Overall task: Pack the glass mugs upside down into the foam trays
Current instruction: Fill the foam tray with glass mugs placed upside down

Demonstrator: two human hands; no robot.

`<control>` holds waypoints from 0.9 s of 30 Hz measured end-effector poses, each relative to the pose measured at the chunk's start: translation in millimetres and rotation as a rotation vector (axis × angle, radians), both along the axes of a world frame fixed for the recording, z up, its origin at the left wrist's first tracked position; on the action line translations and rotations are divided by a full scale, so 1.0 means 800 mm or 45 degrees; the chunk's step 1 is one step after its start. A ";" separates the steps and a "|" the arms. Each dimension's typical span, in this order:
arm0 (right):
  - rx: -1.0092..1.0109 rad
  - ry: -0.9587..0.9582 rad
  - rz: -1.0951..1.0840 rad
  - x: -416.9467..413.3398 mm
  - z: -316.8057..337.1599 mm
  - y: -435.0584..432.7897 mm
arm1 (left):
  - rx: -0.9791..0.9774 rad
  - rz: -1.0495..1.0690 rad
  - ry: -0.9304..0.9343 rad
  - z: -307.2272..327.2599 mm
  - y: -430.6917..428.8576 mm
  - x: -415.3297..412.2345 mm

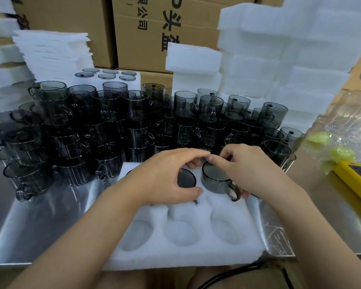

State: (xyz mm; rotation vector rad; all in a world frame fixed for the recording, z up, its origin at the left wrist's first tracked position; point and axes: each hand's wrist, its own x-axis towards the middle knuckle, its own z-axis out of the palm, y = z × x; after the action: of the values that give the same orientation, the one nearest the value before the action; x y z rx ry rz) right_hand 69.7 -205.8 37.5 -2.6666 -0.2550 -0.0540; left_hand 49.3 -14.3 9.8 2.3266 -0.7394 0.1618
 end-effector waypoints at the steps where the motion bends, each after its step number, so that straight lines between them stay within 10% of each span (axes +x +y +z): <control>1: -0.019 -0.020 -0.001 -0.001 -0.002 0.001 | 0.002 -0.001 -0.005 0.000 0.000 0.000; 13: -0.460 -0.306 -0.051 -0.014 -0.036 0.005 | 0.055 -0.014 -0.058 0.000 0.000 -0.001; 27: -0.233 -0.544 -0.106 -0.017 -0.037 -0.006 | 0.072 0.006 -0.010 0.001 0.001 -0.001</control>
State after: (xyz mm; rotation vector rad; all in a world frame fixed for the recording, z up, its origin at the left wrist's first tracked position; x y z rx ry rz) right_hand 56.3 -210.3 7.9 -2.8214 -0.2939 -0.6599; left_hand 48.7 -13.5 10.5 2.3825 -0.7509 0.1542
